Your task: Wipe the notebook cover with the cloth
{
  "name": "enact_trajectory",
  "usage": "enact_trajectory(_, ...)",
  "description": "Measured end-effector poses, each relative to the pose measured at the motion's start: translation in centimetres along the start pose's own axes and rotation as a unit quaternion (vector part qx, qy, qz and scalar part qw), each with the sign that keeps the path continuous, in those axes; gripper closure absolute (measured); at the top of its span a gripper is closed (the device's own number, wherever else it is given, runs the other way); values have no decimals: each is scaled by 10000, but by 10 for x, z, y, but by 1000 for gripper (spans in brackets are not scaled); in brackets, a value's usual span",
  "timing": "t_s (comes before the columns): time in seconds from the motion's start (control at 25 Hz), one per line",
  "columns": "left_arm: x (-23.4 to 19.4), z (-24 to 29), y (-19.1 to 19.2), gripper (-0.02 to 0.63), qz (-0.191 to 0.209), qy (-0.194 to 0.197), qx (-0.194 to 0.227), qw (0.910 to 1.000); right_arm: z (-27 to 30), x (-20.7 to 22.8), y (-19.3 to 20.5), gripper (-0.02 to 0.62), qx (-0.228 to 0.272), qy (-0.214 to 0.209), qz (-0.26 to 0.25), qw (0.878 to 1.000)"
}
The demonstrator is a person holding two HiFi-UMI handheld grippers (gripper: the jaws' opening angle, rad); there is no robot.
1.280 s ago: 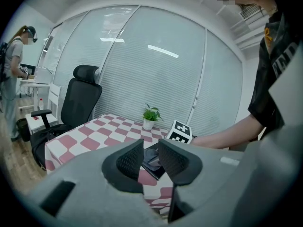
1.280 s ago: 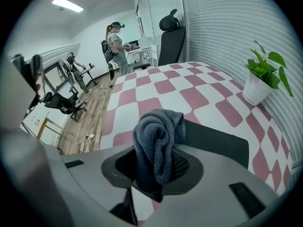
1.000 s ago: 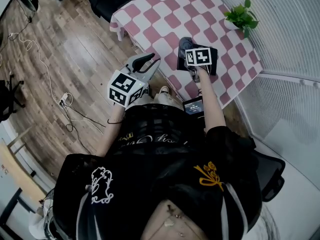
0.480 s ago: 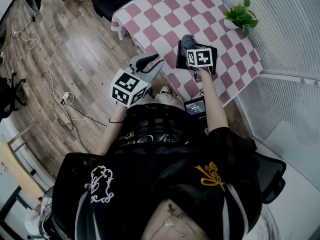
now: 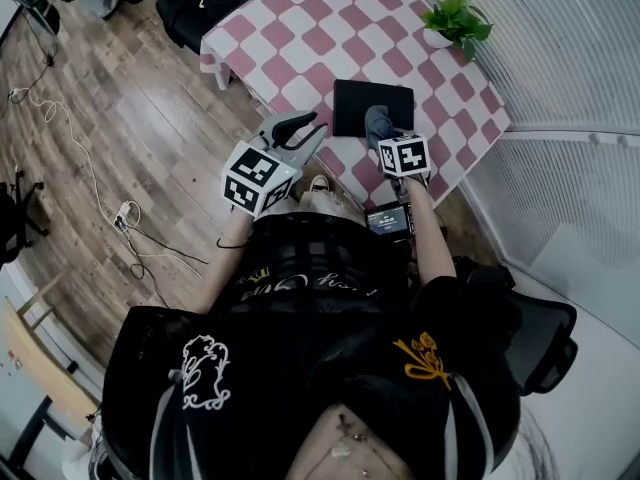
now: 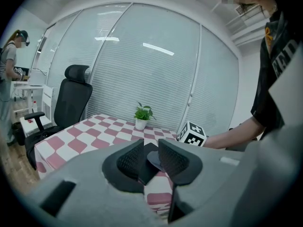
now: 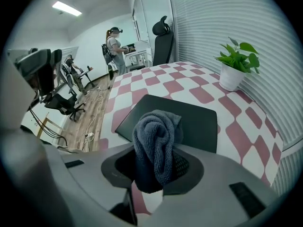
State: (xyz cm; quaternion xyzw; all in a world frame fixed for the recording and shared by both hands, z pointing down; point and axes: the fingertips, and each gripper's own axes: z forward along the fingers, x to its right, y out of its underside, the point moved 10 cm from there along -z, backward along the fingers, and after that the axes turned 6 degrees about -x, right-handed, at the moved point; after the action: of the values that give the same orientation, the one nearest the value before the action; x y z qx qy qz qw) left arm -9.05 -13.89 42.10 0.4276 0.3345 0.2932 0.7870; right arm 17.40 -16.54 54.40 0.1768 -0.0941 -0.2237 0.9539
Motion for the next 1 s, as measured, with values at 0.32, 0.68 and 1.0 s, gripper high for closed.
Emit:
enact_trajectory(0.32, 6, 11, -4, 508, 52, 75, -66, 9999, 20, -6, -14, 489, -245, -69, -277, 9993)
enact_trajectory(0.68, 0, 8, -5, 508, -16, -125, -52, 9999, 29, 14, -39, 489, -170, -245, 52, 9995)
enact_trajectory(1.0, -5, 8, -5, 508, -74, -245, -107, 9996, 47, 38, -85, 488, -8, -137, 148, 9998)
